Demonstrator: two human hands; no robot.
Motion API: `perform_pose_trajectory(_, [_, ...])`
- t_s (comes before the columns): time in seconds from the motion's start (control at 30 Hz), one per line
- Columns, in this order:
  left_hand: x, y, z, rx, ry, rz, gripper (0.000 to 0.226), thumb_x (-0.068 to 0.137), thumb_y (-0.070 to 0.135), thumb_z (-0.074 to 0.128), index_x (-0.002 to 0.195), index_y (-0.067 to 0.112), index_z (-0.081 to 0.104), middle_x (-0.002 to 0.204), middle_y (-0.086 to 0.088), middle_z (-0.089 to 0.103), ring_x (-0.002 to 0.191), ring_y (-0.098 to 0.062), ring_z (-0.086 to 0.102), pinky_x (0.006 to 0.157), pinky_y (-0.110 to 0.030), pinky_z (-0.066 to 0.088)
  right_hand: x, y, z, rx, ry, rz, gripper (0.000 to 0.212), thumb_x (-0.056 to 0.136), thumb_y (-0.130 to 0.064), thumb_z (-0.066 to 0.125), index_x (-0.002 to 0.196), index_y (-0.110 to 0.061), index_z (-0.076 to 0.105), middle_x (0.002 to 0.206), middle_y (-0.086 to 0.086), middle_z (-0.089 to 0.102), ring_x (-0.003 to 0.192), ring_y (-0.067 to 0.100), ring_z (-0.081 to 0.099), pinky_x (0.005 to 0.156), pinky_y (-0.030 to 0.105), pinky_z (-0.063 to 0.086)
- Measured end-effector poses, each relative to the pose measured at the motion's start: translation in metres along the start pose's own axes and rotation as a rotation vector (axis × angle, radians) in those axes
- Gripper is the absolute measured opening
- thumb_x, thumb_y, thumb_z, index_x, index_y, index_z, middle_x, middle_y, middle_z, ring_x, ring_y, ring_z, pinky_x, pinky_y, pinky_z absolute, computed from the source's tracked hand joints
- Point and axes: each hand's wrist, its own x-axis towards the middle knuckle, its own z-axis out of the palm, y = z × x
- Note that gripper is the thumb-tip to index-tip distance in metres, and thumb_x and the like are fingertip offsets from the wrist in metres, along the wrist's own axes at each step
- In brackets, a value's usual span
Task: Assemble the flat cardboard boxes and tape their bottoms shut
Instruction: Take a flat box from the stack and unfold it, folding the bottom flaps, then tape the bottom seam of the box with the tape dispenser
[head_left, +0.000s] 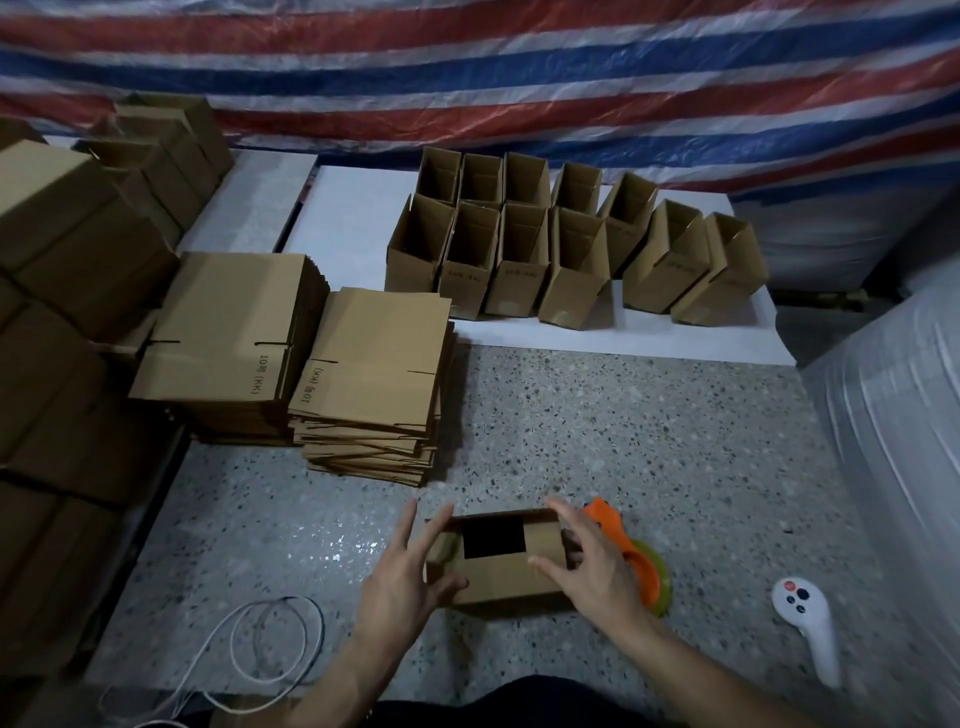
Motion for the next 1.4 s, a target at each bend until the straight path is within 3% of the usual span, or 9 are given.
perform_pose_trajectory(0.2, [-0.028,-0.007,0.024,-0.001,-0.031,-0.027,0.057,0.099,0.056,0.046,0.148,0.061,0.018,0.167,0.001,0.016,0.136,-0.021,0.049,0.103,-0.034,0.046,-0.017,0.013,0.016,-0.091,-0.131,0.081,0.055,0.094,-0.061,0.044,0.147,-0.048,0.034,0.156,-0.008,0.038,0.141,0.009,0.039,0.114,0.026,0.036])
perform_pose_trajectory(0.4, [-0.027,-0.013,0.034,-0.196,-0.145,0.008,0.08,0.096,0.049,0.057,0.149,0.062,-0.001,0.166,0.003,0.016,0.141,-0.015,0.043,0.111,-0.024,0.035,-0.017,0.003,0.027,0.106,0.016,0.112,0.043,0.098,-0.035,0.06,0.137,-0.043,0.045,0.145,-0.013,0.048,0.136,0.006,0.045,0.107,0.012,0.035])
perform_pose_trajectory(0.57, [0.009,0.001,0.019,-0.207,-0.125,0.063,0.083,0.1,0.037,0.057,0.154,0.049,-0.005,0.167,-0.008,0.012,0.144,-0.026,0.039,0.117,-0.04,0.034,0.0,-0.01,0.024,0.178,0.239,0.114,0.042,0.094,-0.028,0.066,0.136,-0.023,0.06,0.131,-0.014,0.058,0.123,0.004,0.054,0.098,0.012,0.046])
perform_pose_trajectory(0.77, [0.034,0.016,0.021,-0.001,-0.197,0.009,0.094,0.097,0.052,0.054,0.154,0.039,-0.019,0.167,-0.014,-0.007,0.146,-0.032,0.034,0.115,-0.039,0.035,0.009,-0.007,0.024,0.17,0.311,0.145,0.041,0.093,-0.021,0.07,0.134,-0.015,0.064,0.128,-0.008,0.062,0.118,0.007,0.057,0.095,0.019,0.051])
perform_pose_trajectory(1.0, [0.043,0.018,0.023,0.326,-0.223,0.031,0.089,0.102,0.053,0.038,0.153,0.025,-0.028,0.164,-0.018,0.004,0.141,-0.034,0.04,0.105,-0.043,0.048,0.026,0.014,0.019,0.384,0.298,0.365,0.025,0.093,-0.043,0.061,0.115,-0.031,0.062,0.118,-0.011,0.065,0.11,0.013,0.063,0.093,0.033,0.054])
perform_pose_trajectory(1.1, [0.046,0.02,0.023,0.419,-0.212,0.059,0.088,0.102,0.055,0.035,0.152,0.021,-0.03,0.155,-0.016,0.023,0.129,-0.03,0.049,0.101,-0.04,0.049,0.009,0.051,0.011,0.104,0.363,0.615,0.044,0.081,-0.069,0.056,0.096,-0.027,0.057,0.099,0.001,0.068,0.09,0.02,0.065,0.08,0.037,0.055])
perform_pose_trajectory(1.17, [0.045,0.022,0.026,0.594,-0.189,0.086,0.085,0.103,0.058,0.028,0.149,0.019,-0.033,0.146,-0.018,0.034,0.121,-0.029,0.051,0.097,-0.038,0.049,-0.004,0.072,0.01,-0.179,0.166,0.581,0.047,0.08,-0.058,0.073,0.115,-0.028,0.062,0.106,-0.001,0.067,0.091,0.019,0.064,0.083,0.033,0.055])
perform_pose_trajectory(1.27, [0.045,0.027,0.033,0.729,-0.195,0.054,0.084,0.104,0.056,0.025,0.145,0.016,-0.037,0.143,-0.024,0.037,0.116,-0.032,0.052,0.092,-0.038,0.051,-0.007,0.083,0.016,-0.254,0.073,0.381,0.08,0.082,-0.035,0.075,0.148,-0.039,0.031,0.114,-0.011,0.061,0.097,0.016,0.062,0.085,0.033,0.053])
perform_pose_trajectory(1.4, [0.046,0.029,0.032,0.688,-0.2,0.021,0.085,0.103,0.06,0.024,0.144,0.017,-0.036,0.138,-0.022,0.041,0.114,-0.031,0.052,0.093,-0.038,0.049,0.01,0.082,0.02,-0.271,0.079,0.473,0.057,0.09,-0.026,0.065,0.141,-0.036,0.041,0.105,-0.003,0.064,0.092,0.019,0.064,0.083,0.036,0.055])
